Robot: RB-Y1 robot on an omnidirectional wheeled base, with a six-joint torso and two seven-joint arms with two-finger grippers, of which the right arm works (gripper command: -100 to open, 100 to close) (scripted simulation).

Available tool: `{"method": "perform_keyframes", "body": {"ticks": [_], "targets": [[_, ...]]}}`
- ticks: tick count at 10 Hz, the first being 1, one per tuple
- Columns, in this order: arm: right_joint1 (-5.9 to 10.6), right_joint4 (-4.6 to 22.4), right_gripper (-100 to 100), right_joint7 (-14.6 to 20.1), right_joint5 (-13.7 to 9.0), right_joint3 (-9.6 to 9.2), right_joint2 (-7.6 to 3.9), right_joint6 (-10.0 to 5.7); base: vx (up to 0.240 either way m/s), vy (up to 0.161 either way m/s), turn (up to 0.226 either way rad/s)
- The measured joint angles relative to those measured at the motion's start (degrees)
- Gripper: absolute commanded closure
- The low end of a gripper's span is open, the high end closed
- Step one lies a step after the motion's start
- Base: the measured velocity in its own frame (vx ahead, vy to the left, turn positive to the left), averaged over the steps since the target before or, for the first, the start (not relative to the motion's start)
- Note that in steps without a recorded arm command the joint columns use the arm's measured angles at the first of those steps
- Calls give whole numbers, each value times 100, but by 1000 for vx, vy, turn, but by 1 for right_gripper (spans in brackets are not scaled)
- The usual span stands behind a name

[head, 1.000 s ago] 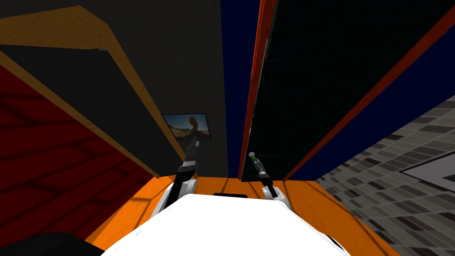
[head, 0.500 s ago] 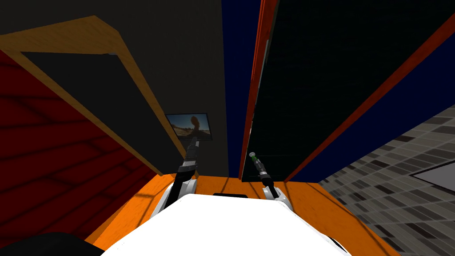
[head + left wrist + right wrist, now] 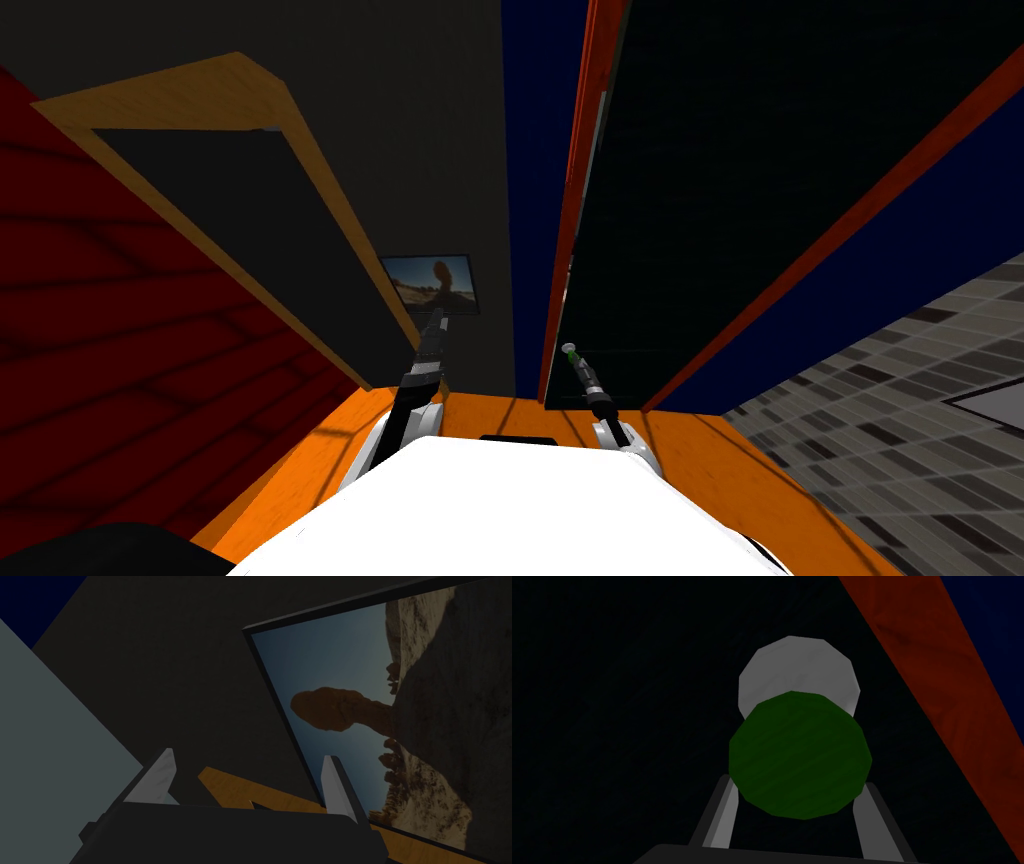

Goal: Pull the door open

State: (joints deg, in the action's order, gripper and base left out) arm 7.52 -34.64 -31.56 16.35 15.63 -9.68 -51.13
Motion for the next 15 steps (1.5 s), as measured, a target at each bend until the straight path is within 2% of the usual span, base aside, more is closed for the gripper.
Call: {"method": "perform_keyframes", "body": {"ticks": [2,3,4,5,6,7,8,9,10,11,12,14,15], "targets": [[-58,-77,100,264,-78,-41,-18,22,-23,-5,37],[-3,27,100,375,-113,-40,-39,-13,-15,-3,50],[-95,-114,100,528,-153,-71,-41,37,-16,1,19],[-83,-109,100,663,-178,-87,-68,66,-29,-12,51],[7,54,100,782,-246,-82,-92,12,-23,-12,65],[-234,-366,100,928,-247,-134,-56,158,-11,-7,-12],[-202,-317,100,969,-258,-133,-55,171,-2,-4,-14],[-246,-404,100,970,-255,-140,-31,208,0,0,0],[-170,-260,100,968,-265,-131,-61,148,0,0,0],[-212,-321,100,979,-261,-136,-62,160,7,0,-9],[-196,-269,100,984,-264,-135,-72,130,6,9,0],[-60,25,100,1013,-334,-108,-95,-28,-13,-13,28],[-133,-105,100,1089,-354,-128,-72,12,-23,-10,90]]}}
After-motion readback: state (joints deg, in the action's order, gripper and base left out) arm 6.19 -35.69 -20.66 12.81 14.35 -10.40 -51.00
